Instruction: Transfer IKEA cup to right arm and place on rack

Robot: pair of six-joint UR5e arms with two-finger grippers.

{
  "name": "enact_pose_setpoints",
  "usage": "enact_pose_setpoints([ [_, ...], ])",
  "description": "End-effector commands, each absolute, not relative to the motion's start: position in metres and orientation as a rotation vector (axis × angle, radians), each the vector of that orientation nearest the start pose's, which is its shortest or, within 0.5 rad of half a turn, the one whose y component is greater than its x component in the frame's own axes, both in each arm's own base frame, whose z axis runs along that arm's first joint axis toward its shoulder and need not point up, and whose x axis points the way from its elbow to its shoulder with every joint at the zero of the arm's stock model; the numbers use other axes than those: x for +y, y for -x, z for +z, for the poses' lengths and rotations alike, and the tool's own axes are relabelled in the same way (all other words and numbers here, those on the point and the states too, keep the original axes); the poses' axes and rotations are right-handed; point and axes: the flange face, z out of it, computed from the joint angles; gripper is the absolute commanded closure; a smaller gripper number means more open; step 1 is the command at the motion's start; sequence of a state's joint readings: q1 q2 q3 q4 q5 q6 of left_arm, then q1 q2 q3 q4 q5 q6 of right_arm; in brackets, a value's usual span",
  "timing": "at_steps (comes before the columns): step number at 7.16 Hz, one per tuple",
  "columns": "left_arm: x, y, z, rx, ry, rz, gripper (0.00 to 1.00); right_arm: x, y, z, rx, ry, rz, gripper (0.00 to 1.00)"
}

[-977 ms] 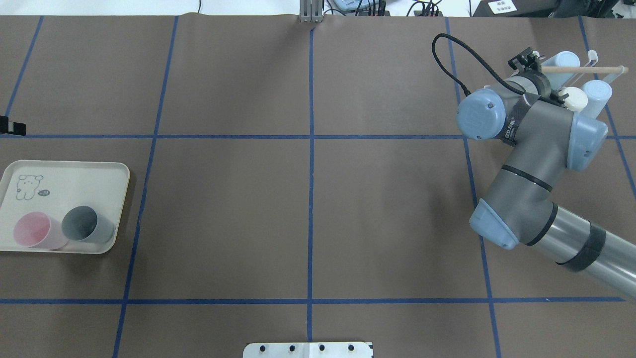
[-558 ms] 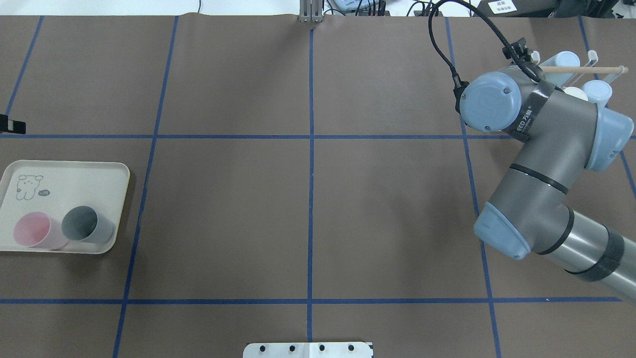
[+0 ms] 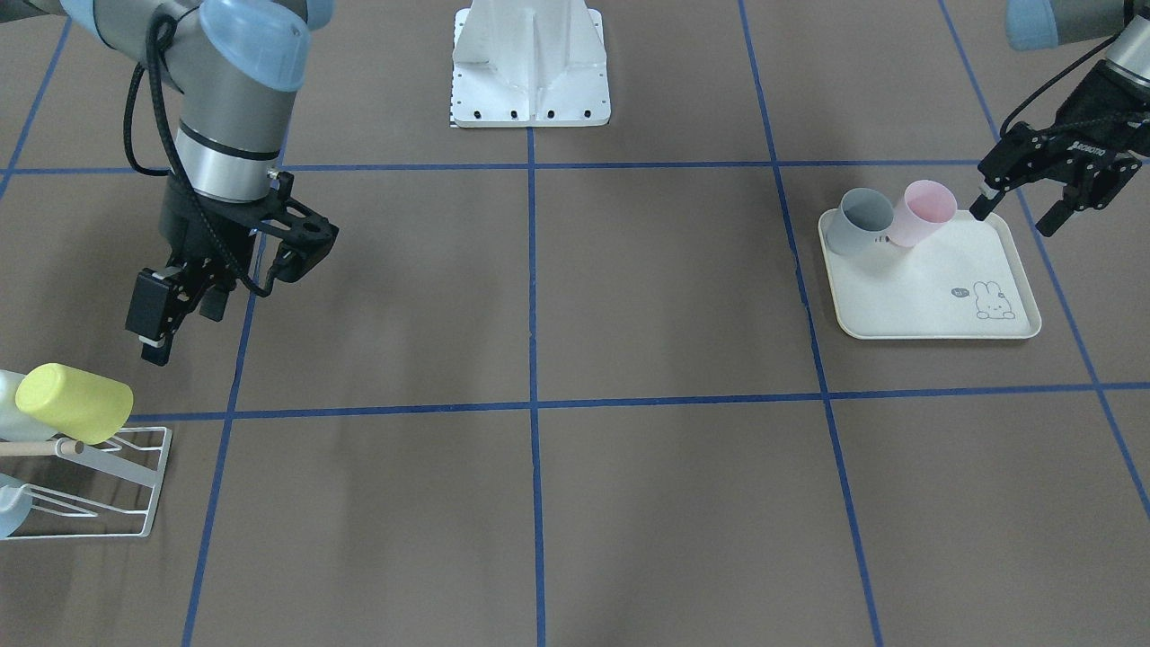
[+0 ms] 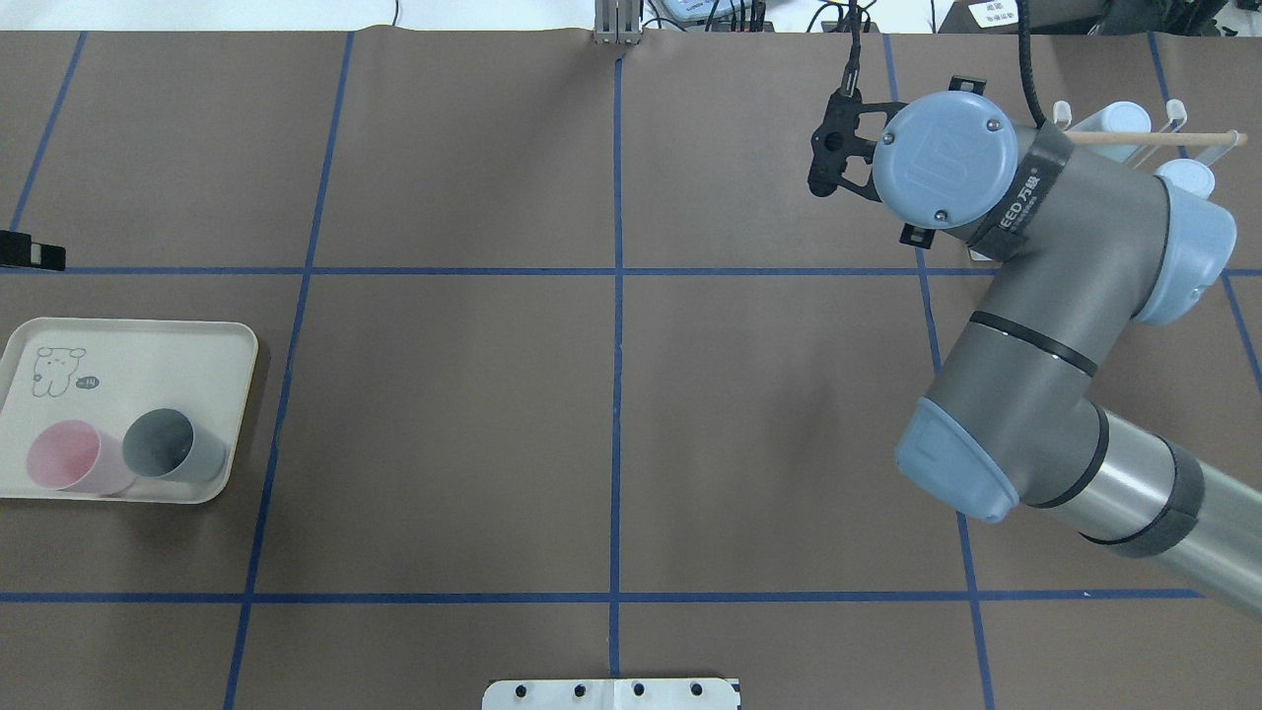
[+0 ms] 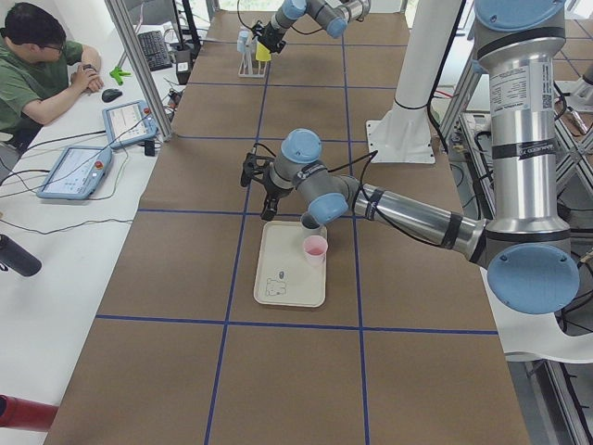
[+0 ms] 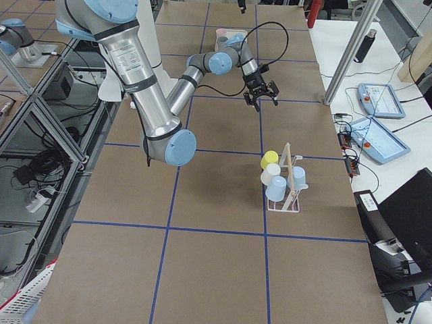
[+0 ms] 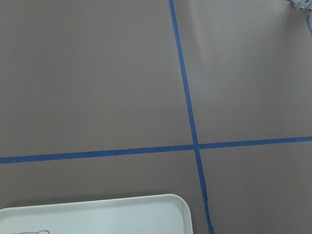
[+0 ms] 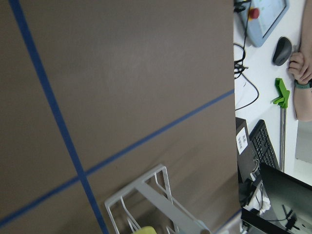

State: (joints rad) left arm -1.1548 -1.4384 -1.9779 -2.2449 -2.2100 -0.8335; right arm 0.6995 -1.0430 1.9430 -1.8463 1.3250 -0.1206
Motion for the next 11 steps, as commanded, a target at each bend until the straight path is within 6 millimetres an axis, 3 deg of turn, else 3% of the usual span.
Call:
enact_pose_setpoints([
  [1, -0.434, -0.113, 0.447, 1.004, -0.389, -0.075, 0.00, -0.490, 0.378, 0.209, -0.259, -0.835, -0.583, 0.02],
  [2, -0.431, -0.112, 0.450, 0.999, -0.384, -0.074, 0.00, -0.486, 0.381, 0.199, -0.299, -0.840, -0.534, 0.02],
  [4, -0.421, -0.114, 0.465, 0.971, -0.368, -0.073, 0.00, -0.460, 0.419, 0.198, -0.343, -0.811, -0.549, 0.01],
  [6, -0.417, -0.113, 0.471, 0.964, -0.356, -0.075, 0.00, -0.454, 0.424, 0.179, -0.454, -0.776, -0.535, 0.01],
  [8, -0.403, -0.127, 0.487, 0.946, -0.314, -0.047, 0.00, -0.463, 0.405, 0.176, -0.640, -0.642, -0.575, 0.01],
  [10, -0.373, -0.168, 0.519, 0.826, -0.294, 0.002, 0.00, -0.465, 0.397, 0.172, -0.719, -0.591, -0.596, 0.01],
  [11, -0.361, -0.167, 0.532, 0.806, -0.265, 0.010, 0.00, -0.467, 0.394, 0.164, -0.738, -0.591, -0.595, 0.01],
])
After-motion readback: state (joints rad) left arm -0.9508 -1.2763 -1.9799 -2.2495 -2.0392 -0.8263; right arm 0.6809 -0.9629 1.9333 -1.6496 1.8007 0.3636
